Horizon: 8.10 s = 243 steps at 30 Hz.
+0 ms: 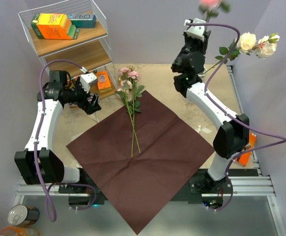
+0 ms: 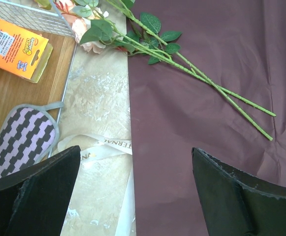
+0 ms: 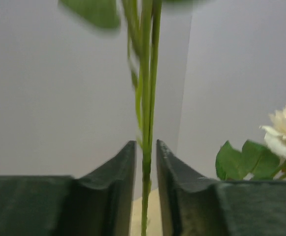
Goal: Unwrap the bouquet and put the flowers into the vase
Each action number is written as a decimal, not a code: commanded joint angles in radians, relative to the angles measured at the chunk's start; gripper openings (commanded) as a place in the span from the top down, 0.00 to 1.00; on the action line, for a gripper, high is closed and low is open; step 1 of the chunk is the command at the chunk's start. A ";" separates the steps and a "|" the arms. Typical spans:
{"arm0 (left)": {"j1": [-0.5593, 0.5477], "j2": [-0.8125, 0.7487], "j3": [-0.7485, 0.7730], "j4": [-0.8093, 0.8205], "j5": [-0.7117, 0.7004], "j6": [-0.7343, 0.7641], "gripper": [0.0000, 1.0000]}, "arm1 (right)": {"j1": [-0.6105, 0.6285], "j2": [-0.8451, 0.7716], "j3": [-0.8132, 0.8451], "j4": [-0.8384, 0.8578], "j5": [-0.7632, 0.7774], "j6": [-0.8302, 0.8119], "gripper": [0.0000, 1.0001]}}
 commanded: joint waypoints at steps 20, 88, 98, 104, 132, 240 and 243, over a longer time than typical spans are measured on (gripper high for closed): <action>-0.001 -0.084 0.019 -0.034 0.014 0.037 0.01 | 0.058 -0.301 -0.172 -1.076 -0.022 0.830 0.03; -0.001 -0.103 -0.043 -0.007 0.022 0.026 0.01 | 0.327 0.507 0.162 -1.246 -0.541 1.045 0.59; -0.001 -0.095 -0.062 0.007 0.020 0.023 0.01 | 0.298 0.550 0.170 -1.239 -0.553 1.043 0.60; 0.001 -0.077 -0.054 0.006 0.022 0.007 0.01 | 0.298 0.579 0.171 -1.222 -0.562 1.042 0.62; 0.001 -0.060 -0.097 0.027 0.051 -0.024 0.01 | 0.469 -0.178 -0.284 -1.033 -0.539 0.915 0.86; 0.001 -0.175 -0.059 -0.054 -0.004 0.008 0.01 | 0.548 -0.120 -0.539 -1.274 -0.886 0.646 0.59; -0.001 -0.176 -0.053 -0.060 -0.003 0.013 0.01 | 0.548 -0.083 -0.519 -1.300 -0.897 0.637 0.58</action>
